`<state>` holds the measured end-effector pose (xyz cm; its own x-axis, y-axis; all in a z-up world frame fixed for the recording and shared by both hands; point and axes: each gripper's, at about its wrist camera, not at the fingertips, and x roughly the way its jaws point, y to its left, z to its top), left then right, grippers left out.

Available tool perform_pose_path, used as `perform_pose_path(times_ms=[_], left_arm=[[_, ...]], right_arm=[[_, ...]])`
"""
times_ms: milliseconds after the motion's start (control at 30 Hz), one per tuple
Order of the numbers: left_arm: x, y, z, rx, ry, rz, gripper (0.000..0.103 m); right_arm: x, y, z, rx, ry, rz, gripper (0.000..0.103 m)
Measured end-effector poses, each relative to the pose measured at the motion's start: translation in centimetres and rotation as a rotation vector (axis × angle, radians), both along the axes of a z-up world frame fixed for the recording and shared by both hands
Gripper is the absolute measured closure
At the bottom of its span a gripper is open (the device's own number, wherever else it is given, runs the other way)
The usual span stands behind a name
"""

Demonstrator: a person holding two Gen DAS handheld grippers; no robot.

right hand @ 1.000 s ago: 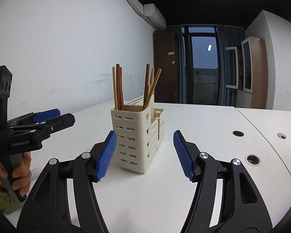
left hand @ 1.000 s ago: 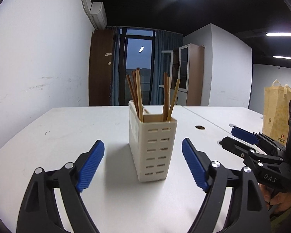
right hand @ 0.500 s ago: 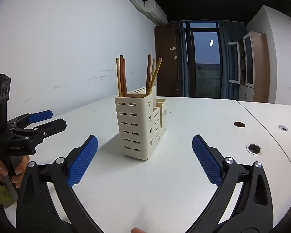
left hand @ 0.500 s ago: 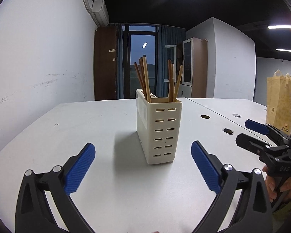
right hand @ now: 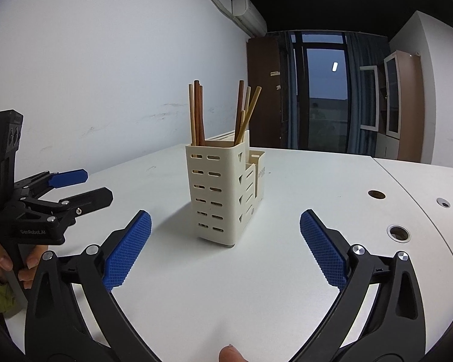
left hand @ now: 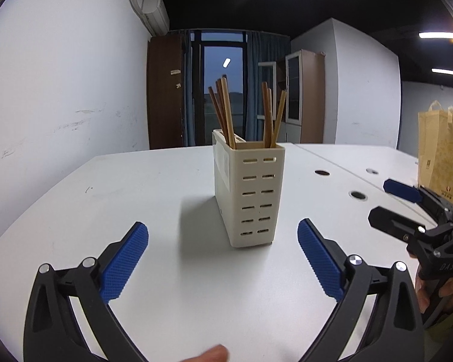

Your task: Organize utensils

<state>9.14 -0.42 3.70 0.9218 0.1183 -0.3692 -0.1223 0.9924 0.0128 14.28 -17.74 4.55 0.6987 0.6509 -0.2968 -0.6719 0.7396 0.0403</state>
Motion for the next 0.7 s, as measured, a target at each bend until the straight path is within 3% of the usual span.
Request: perform_pose_path(times_ms=[700], left_arm=[[-0.2,-0.47,0.0,0.014,-0.002,0.002,0.006]], right_arm=[[-0.33,0.12,-0.17,-0.009,0.02,0.02,0.008]])
